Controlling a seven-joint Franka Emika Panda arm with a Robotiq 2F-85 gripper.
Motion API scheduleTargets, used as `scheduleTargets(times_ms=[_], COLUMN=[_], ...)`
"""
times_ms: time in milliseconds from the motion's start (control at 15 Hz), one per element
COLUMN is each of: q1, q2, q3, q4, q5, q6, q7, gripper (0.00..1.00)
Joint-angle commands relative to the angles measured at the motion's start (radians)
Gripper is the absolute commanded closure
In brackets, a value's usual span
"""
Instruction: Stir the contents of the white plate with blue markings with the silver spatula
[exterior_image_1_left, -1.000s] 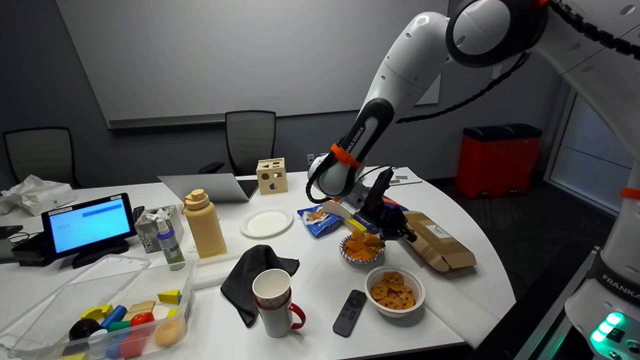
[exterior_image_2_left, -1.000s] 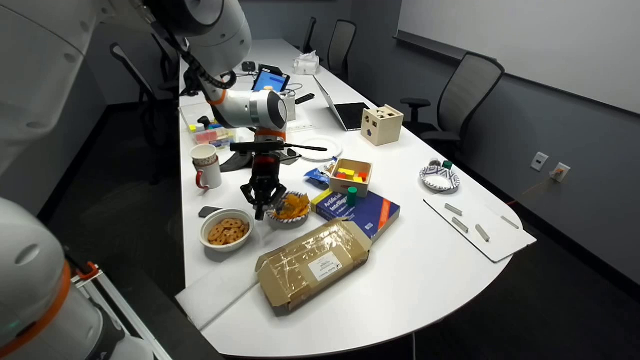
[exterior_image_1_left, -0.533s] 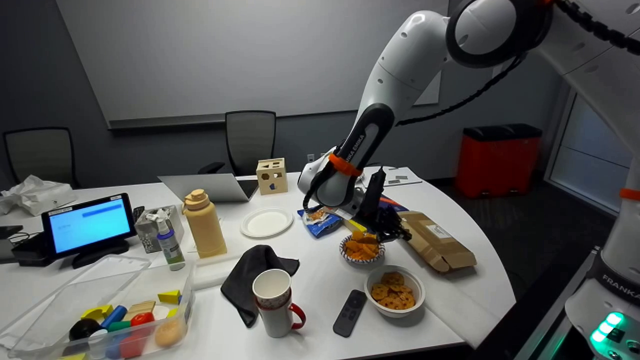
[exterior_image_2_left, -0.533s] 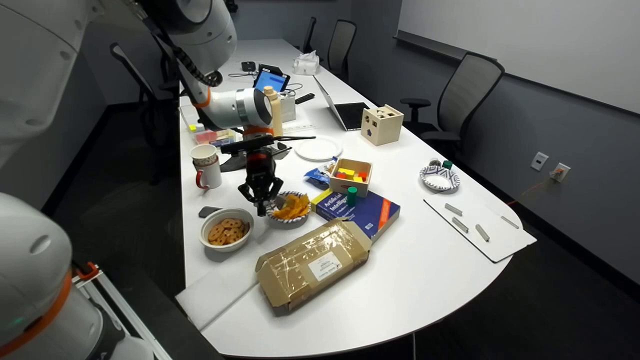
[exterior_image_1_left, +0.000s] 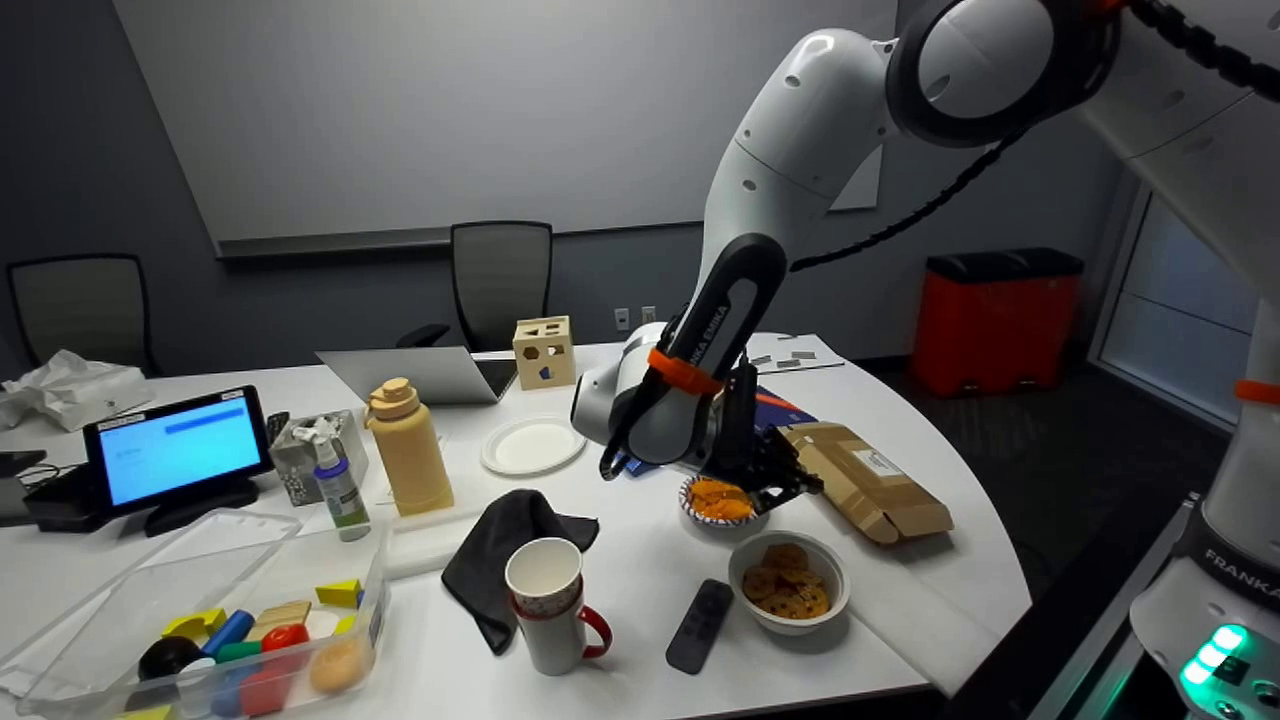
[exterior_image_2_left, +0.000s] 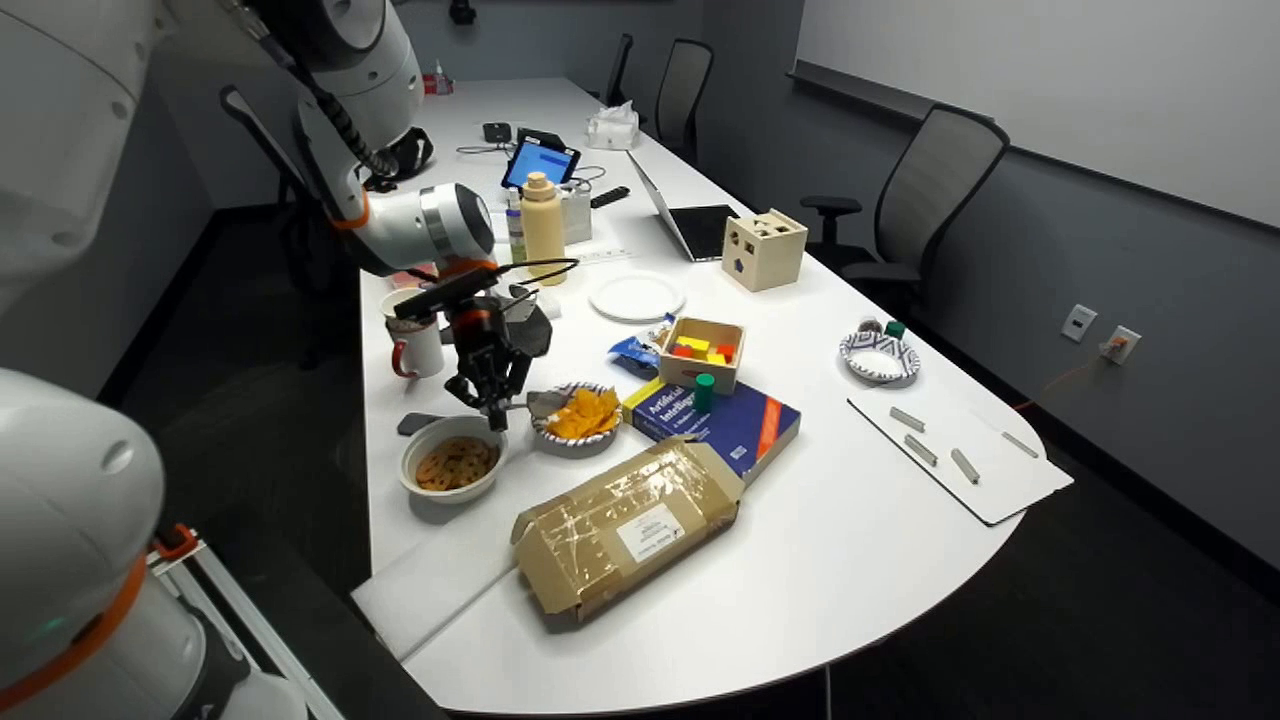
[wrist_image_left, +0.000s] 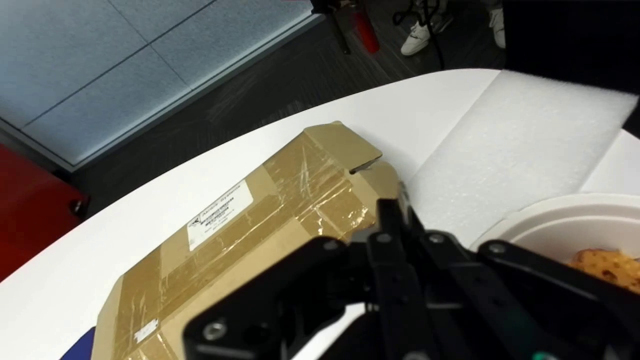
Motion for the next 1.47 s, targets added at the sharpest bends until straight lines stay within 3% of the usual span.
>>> scheduleTargets(times_ms=[0,533,1400], q1=[0.032,0.061,0.042], q2=[0.023,0.099,0.154], q3=[0.001,-0.022,-0.010], q4=[-0.006,0.011,0.110], q5=[-0.033,-0.102,-0.025], q6=[-0.049,-0.046,-0.004], q7=[0.075,0.208,0.293], gripper=[0.99,0.99,0.99])
